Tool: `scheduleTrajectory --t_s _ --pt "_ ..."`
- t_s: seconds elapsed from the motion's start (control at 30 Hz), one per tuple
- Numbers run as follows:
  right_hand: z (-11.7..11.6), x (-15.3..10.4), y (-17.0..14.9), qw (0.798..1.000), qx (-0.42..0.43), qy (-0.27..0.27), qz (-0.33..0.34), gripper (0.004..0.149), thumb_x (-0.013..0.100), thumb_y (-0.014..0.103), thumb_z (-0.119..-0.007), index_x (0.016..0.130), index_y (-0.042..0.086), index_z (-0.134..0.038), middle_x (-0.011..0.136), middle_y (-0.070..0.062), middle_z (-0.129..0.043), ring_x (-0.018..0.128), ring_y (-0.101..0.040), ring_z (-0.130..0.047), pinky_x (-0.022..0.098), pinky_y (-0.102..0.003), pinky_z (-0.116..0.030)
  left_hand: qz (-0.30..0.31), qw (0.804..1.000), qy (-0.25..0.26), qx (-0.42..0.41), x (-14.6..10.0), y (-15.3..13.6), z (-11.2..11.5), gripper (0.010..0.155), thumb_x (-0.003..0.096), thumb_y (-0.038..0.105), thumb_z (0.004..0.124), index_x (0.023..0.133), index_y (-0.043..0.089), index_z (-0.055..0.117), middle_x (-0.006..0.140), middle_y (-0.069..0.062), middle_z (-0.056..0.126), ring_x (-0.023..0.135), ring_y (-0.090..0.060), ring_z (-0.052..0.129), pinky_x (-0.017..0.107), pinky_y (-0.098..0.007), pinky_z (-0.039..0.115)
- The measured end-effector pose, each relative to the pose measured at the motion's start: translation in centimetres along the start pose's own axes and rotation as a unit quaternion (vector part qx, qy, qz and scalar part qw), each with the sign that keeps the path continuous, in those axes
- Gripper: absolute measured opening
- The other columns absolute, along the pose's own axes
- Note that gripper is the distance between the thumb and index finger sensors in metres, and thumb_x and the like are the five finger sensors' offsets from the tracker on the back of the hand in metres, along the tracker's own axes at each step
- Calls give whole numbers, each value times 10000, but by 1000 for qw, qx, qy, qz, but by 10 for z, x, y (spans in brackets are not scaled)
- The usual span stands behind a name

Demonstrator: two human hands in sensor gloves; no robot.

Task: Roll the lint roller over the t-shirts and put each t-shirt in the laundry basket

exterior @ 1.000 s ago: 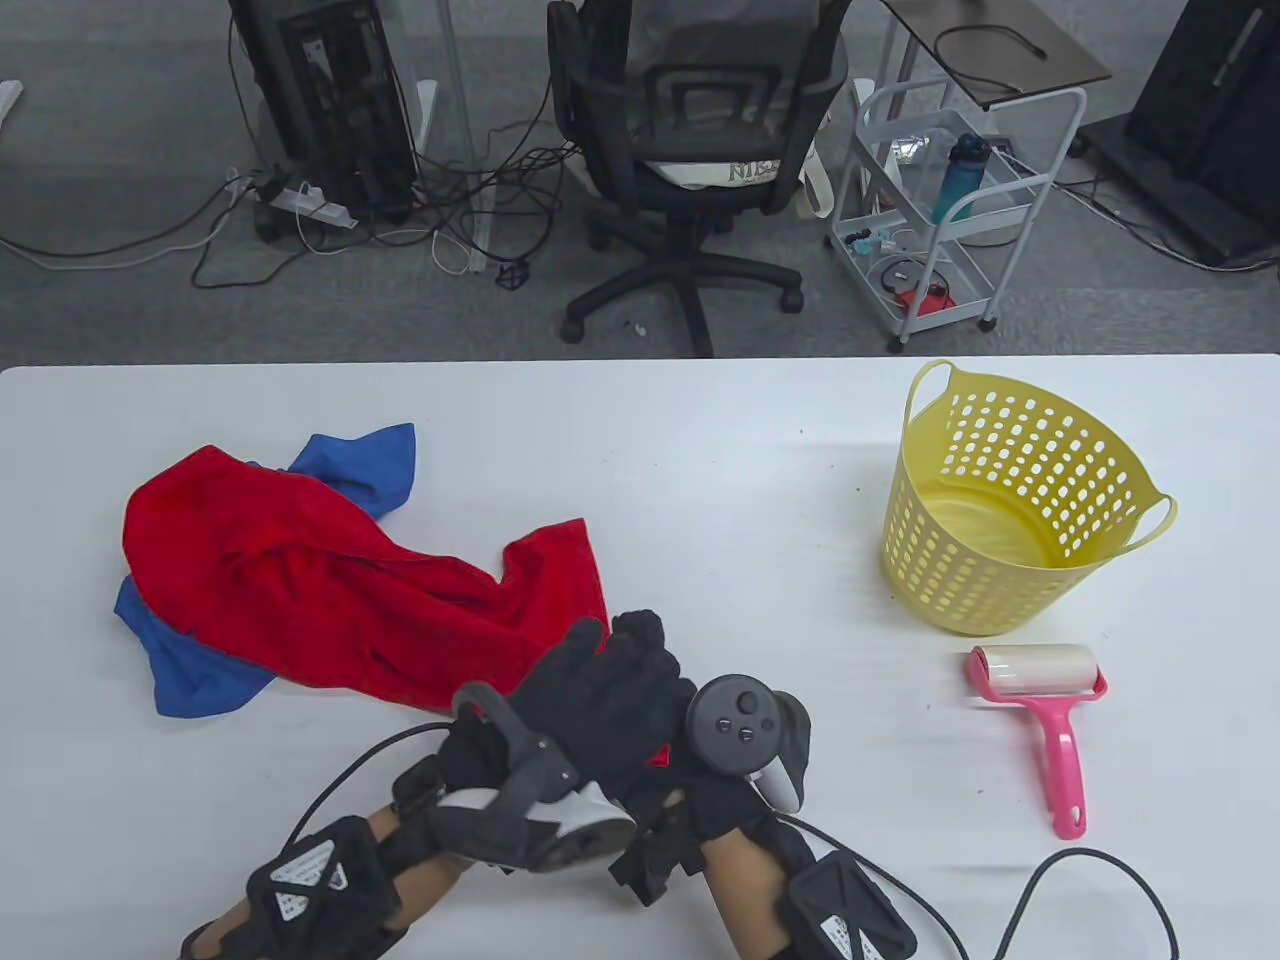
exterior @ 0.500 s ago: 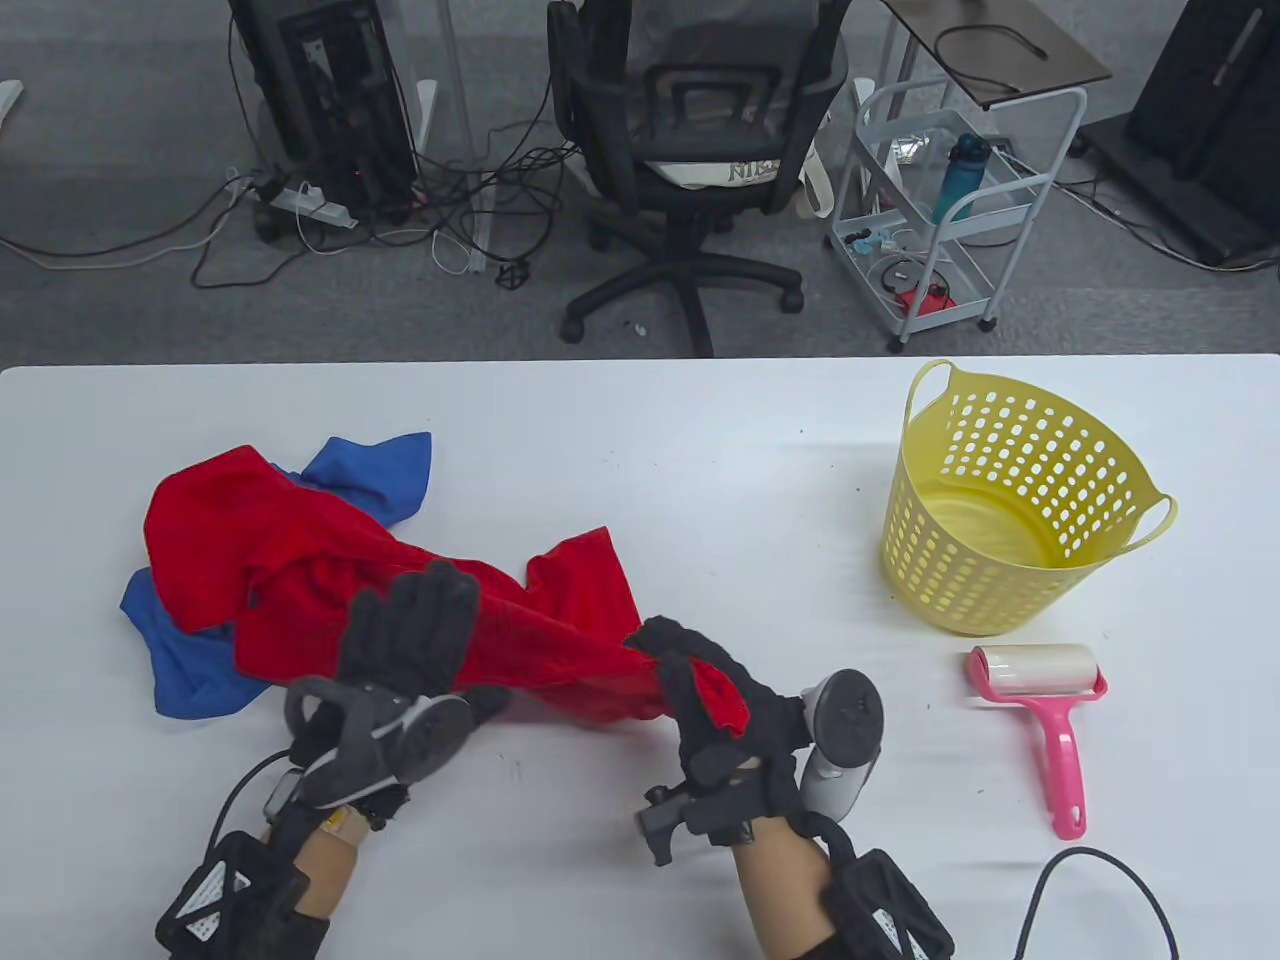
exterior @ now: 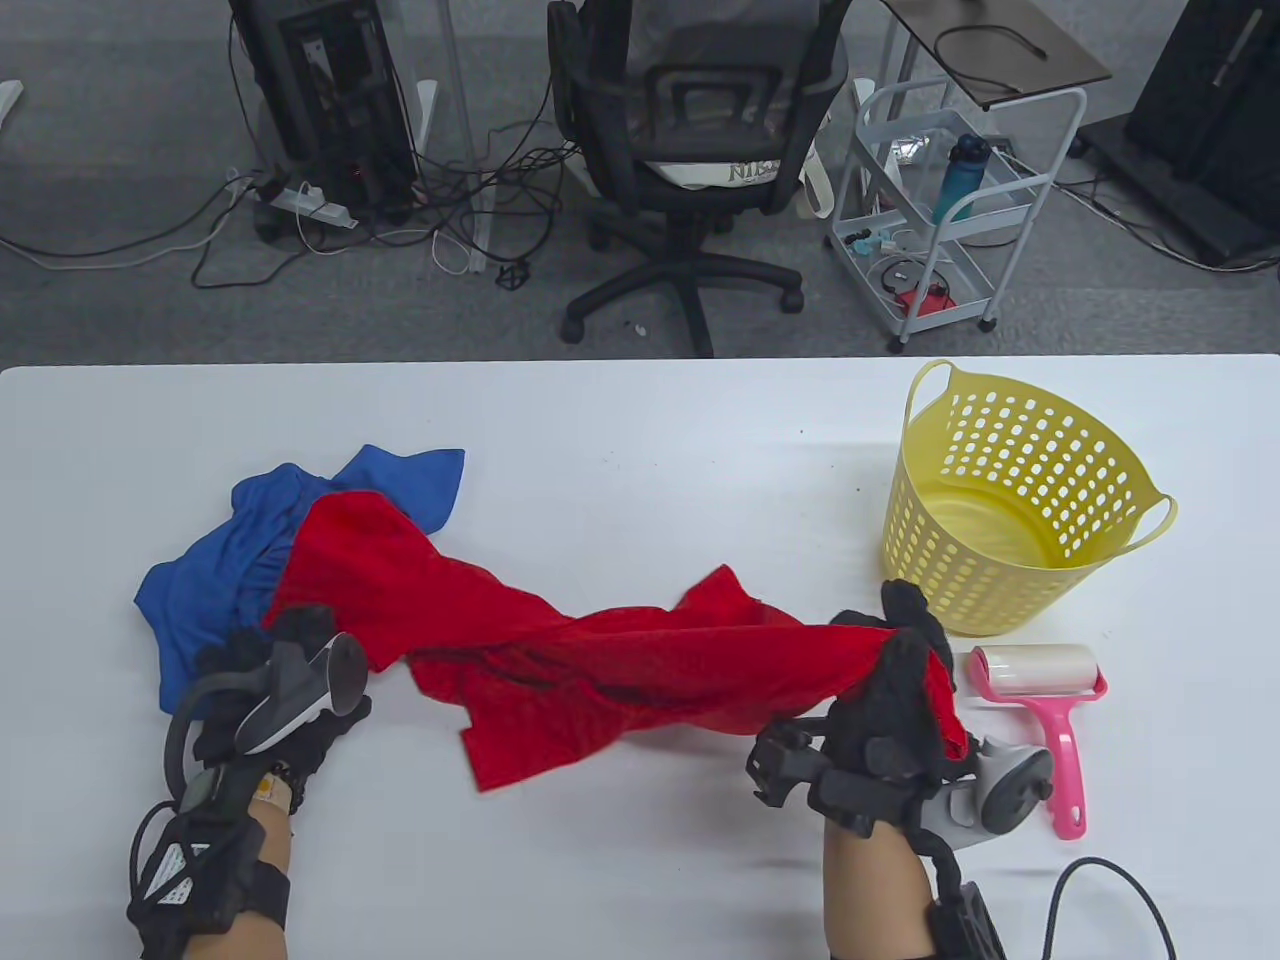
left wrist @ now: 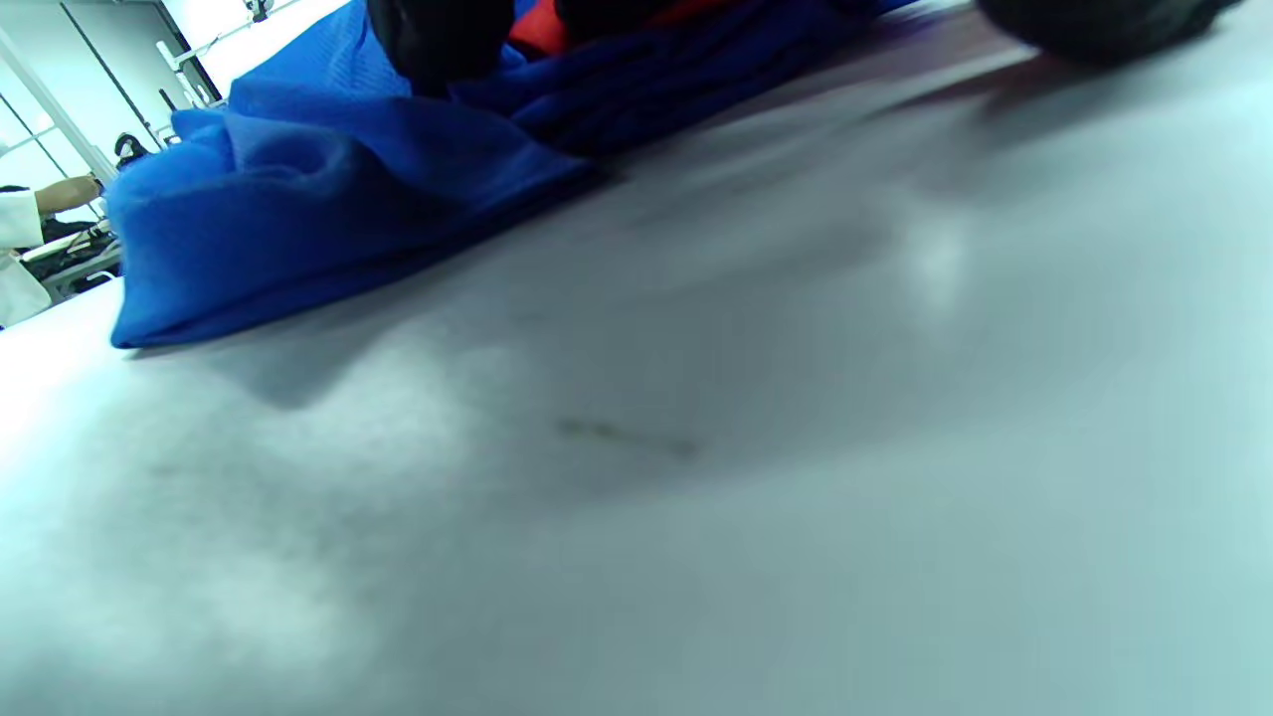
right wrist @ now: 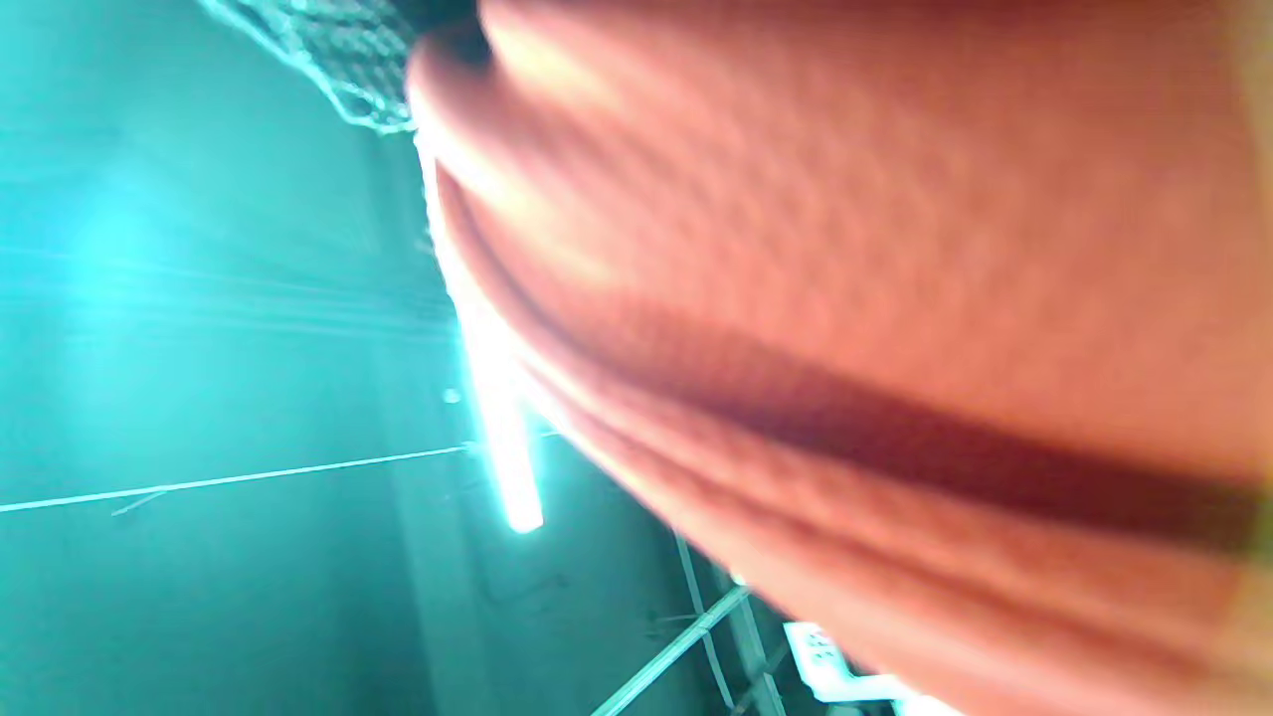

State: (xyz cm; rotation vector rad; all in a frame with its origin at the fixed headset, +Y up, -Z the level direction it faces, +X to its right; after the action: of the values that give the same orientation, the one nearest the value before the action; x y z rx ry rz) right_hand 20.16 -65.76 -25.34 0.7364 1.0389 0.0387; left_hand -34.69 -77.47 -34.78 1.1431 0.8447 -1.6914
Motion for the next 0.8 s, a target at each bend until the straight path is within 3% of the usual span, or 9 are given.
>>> scheduleTrajectory --t_s 0.07,0.2,0.33,0.43,0.57,0.67,0.7,0.73,0.8 --pt "7 1 6 1000 -22 -7 17 480 489 420 -679 878 139 -694 507 -45 -924 251 -156 -1050 257 -357 -911 -12 1000 -10 -17 3 -5 2 892 392 660 582 1105 242 246 1197 -41 443 1054 -421 693 731 -684 534" --pt "12 4 10 998 -54 -19 22 488 482 407 -696 877 122 -701 503 -67 -927 244 -187 -1043 254 -382 -898 -52 997 -22 -49 5 -25 8 831 416 638 588 1092 252 299 1167 -33 508 1019 -353 729 698 -645 614" --pt "1 7 -21 968 -226 73 -83 539 510 361 -694 961 86 -587 728 -143 -841 546 -327 -986 468 -514 -802 -94 995 -9 -39 1 -33 0 755 428 618 589 1072 244 463 1090 -52 702 930 -326 856 684 -645 626" --pt "-7 4 -41 899 -402 126 -119 760 500 348 -710 1032 34 -267 993 -281 -448 884 -553 -600 634 -715 -482 -97 994 58 1 -11 -24 -22 748 426 614 625 1067 233 563 1068 -79 781 963 -366 797 709 -678 553" --pt "-36 -5 -33 827 -534 173 -25 837 465 370 -744 1030 34 -226 1031 -301 -307 941 -606 -425 627 -765 -392 50 993 104 -7 -25 13 -36 919 386 627 705 1109 324 226 1237 -99 262 1142 -433 342 753 -748 319" --pt "-70 -22 -36 789 -556 259 26 773 448 378 -766 1042 81 -370 1048 -278 -373 956 -605 -415 622 -788 -357 72 993 92 13 -26 35 -35 835 395 593 725 1107 363 354 1243 -55 418 1145 -446 427 753 -750 360" --pt "-81 -30 -41 771 -565 293 31 748 441 399 -770 1039 105 -431 1053 -271 -414 958 -599 -447 621 -794 -359 65 992 107 27 -25 39 -38 730 411 557 726 1080 368 502 1222 -27 533 1139 -431 488 754 -739 389" --pt "-87 -35 -46 757 -571 318 30 731 437 428 -768 1034 119 -482 1048 -266 -473 954 -596 -489 617 -798 -371 57 990 121 33 -25 39 -40 574 434 510 711 989 363 708 1136 16 748 1109 -397 614 751 -721 442" --pt "-97 -52 -70 706 -602 374 3 750 432 462 -767 1040 129 -480 1053 -263 -476 960 -600 -480 620 -806 -354 42 985 164 6 -29 33 -50 496 443 479 703 909 350 813 990 26 930 1021 -314 791 741 -683 525"
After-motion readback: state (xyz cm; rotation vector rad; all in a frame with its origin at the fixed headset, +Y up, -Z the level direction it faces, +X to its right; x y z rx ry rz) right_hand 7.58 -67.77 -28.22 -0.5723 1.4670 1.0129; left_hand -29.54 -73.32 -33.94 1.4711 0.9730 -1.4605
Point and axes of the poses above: the tracker on the back of each hand, its own y axis roughly to the thumb side, its own x axis roughly from the wrist to the fingertips, z = x × y, the point moved 4 cm from there along x, roughly from the wrist to the fingertips
